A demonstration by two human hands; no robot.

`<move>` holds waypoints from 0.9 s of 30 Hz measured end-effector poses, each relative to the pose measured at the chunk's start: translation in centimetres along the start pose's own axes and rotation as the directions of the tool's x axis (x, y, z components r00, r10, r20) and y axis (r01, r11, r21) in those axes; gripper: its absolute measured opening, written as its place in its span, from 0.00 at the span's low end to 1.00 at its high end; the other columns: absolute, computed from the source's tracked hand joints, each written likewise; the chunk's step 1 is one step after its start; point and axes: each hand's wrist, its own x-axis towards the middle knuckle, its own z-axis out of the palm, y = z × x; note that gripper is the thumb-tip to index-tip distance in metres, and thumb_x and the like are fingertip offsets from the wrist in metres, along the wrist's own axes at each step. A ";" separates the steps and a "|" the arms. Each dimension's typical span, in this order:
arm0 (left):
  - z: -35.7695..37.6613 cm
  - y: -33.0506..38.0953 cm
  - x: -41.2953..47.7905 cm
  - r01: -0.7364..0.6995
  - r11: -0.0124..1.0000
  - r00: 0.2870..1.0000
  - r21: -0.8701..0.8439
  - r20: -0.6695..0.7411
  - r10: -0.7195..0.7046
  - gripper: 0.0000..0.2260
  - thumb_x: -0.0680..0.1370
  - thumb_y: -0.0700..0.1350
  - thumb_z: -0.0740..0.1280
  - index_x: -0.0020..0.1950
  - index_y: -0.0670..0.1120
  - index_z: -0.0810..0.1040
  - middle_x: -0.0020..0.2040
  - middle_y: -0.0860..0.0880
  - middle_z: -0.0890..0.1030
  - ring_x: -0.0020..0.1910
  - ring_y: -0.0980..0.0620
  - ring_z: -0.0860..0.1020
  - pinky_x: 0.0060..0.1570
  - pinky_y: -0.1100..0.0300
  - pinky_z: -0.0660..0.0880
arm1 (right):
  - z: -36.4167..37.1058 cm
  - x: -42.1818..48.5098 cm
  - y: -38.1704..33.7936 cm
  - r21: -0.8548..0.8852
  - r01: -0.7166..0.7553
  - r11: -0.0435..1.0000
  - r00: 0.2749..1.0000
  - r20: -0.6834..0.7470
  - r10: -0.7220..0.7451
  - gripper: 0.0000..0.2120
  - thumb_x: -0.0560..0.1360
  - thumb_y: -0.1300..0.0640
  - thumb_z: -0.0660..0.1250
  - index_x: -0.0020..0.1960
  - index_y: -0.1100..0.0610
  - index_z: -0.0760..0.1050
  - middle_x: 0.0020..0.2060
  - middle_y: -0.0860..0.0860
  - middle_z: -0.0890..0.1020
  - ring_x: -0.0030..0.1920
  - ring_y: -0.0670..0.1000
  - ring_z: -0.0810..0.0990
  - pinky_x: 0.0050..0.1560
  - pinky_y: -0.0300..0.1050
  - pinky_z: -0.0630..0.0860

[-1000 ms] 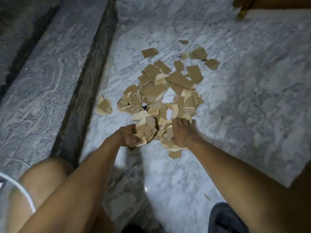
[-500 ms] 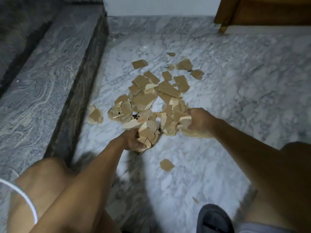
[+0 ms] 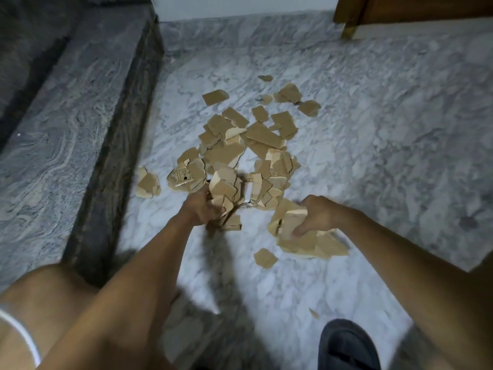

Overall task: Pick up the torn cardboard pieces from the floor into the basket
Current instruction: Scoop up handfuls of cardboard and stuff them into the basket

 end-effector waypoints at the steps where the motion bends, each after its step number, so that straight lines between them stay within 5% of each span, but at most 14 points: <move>1: -0.7 -0.4 0.1 0.031 0.999 0.999 -0.018 0.021 -0.031 0.27 0.70 0.43 0.75 0.67 0.50 0.72 0.55 0.50 0.79 0.53 0.48 0.76 0.44 0.64 0.72 | 0.5 -0.2 -1.2 -0.017 0.037 0.999 0.998 0.055 -0.036 0.50 0.58 0.40 0.82 0.74 0.55 0.67 0.68 0.52 0.75 0.65 0.55 0.76 0.58 0.44 0.74; 6: -1.7 -3.3 -0.8 0.125 0.990 0.988 0.060 0.088 -0.130 0.29 0.60 0.51 0.74 0.61 0.49 0.75 0.54 0.49 0.81 0.55 0.46 0.79 0.58 0.57 0.75 | 7.4 0.6 -6.4 -0.152 0.179 0.972 0.973 0.175 -0.152 0.47 0.61 0.45 0.81 0.76 0.49 0.65 0.69 0.49 0.72 0.66 0.53 0.74 0.58 0.42 0.73; 13: 0.0 -4.2 -1.2 0.090 0.995 0.981 0.036 0.170 -0.095 0.27 0.65 0.47 0.76 0.62 0.48 0.73 0.47 0.53 0.77 0.48 0.51 0.76 0.49 0.59 0.73 | 9.0 2.0 -8.0 -0.288 0.220 0.932 0.969 0.172 -0.175 0.46 0.61 0.45 0.82 0.75 0.45 0.65 0.66 0.53 0.74 0.65 0.57 0.74 0.63 0.48 0.74; 22: 1.4 -2.1 -1.5 -0.106 0.976 0.973 0.191 0.223 0.062 0.30 0.66 0.44 0.77 0.66 0.50 0.73 0.56 0.51 0.79 0.54 0.50 0.77 0.52 0.62 0.71 | 9.2 2.0 -4.8 -0.135 0.145 0.980 0.980 0.154 -0.124 0.51 0.58 0.44 0.82 0.77 0.46 0.62 0.66 0.52 0.76 0.63 0.56 0.77 0.59 0.51 0.78; 27: 3.7 -0.7 -1.8 -0.223 0.908 0.964 0.354 0.217 0.153 0.30 0.65 0.50 0.76 0.66 0.51 0.71 0.55 0.50 0.78 0.56 0.45 0.77 0.50 0.57 0.74 | 5.6 1.8 -1.3 -0.057 0.114 0.992 0.990 0.089 -0.109 0.45 0.62 0.51 0.81 0.75 0.49 0.66 0.66 0.50 0.77 0.62 0.53 0.77 0.59 0.44 0.76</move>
